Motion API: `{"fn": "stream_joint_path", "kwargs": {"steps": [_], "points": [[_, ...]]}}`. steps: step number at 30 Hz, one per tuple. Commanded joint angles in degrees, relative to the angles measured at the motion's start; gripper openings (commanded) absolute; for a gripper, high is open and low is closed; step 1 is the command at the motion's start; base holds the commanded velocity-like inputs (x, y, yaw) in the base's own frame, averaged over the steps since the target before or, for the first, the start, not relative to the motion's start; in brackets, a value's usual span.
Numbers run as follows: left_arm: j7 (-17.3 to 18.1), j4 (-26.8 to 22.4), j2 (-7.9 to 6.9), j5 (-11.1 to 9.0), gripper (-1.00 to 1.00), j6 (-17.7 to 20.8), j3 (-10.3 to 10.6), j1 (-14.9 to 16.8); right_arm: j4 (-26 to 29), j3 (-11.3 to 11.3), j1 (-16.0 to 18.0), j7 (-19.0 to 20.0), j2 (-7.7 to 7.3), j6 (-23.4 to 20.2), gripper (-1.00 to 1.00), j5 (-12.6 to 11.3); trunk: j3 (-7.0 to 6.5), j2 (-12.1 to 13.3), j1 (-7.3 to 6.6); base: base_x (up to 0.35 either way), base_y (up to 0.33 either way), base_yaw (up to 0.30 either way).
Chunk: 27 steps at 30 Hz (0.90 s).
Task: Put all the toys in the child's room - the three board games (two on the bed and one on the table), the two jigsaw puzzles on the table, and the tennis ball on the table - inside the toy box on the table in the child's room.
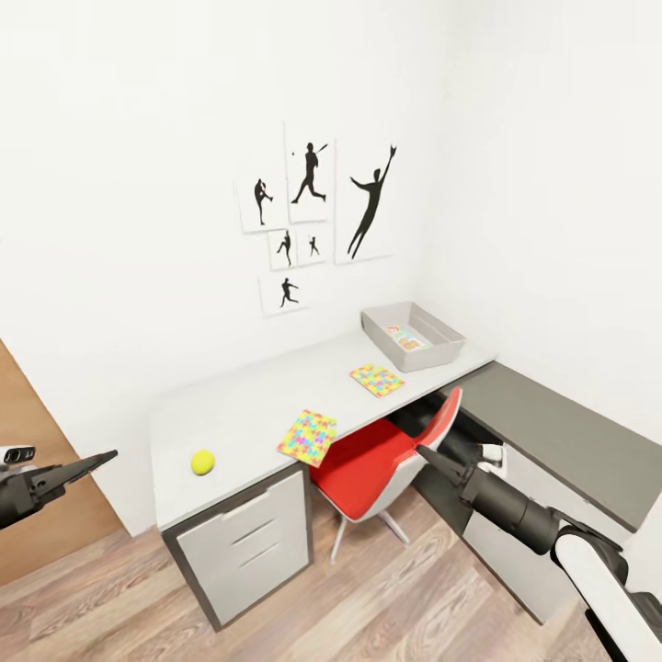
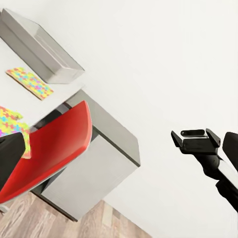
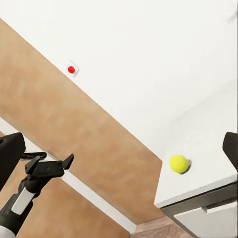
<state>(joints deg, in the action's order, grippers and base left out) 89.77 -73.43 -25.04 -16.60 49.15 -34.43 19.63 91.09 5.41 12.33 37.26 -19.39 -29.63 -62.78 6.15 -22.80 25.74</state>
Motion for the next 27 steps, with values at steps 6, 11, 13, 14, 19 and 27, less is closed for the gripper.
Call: {"fn": "stream_joint_path", "kwargs": {"steps": [6,11,13,14,19,27], "points": [[0.2,0.0,-0.01,0.1,1.00,0.6,0.0,0.0,-0.1,0.0,0.1,-0.1,-0.04,-0.4,1.00,-0.6,-0.24,-0.1,0.04,0.000,-0.300,-0.103],[0.2,0.0,-0.01,0.1,1.00,0.6,0.0,0.1,-0.1,-0.1,0.1,-0.1,-0.04,-0.4,1.00,-0.6,-0.29,-0.1,0.04,0.000,-0.185,-0.016],[0.2,0.0,-0.01,0.1,1.00,0.6,0.0,0.1,-0.1,-0.1,0.1,-0.1,-0.05,-0.4,1.00,-0.6,-0.29,-0.1,0.04,0.000,-0.108,-0.002],[0.2,0.0,-0.01,0.1,1.00,0.6,0.0,0.1,-0.1,-0.1,0.1,-0.1,-0.05,-0.4,1.00,-0.6,-0.29,-0.1,0.04,0.000,-0.102,-0.002],[0.2,0.0,-0.01,0.1,1.00,0.6,0.0,0.1,-0.1,-0.2,0.1,-0.1,-0.04,-0.4,1.00,-0.6,-0.29,-0.1,0.04,0.000,-0.097,-0.001],[0.2,0.0,-0.01,0.1,1.00,0.7,0.0,0.0,-0.2,-0.4,0.1,-0.1,-0.04,-0.4,1.00,-0.6,-0.29,-0.1,0.04,0.015,-0.120,0.000]]}}
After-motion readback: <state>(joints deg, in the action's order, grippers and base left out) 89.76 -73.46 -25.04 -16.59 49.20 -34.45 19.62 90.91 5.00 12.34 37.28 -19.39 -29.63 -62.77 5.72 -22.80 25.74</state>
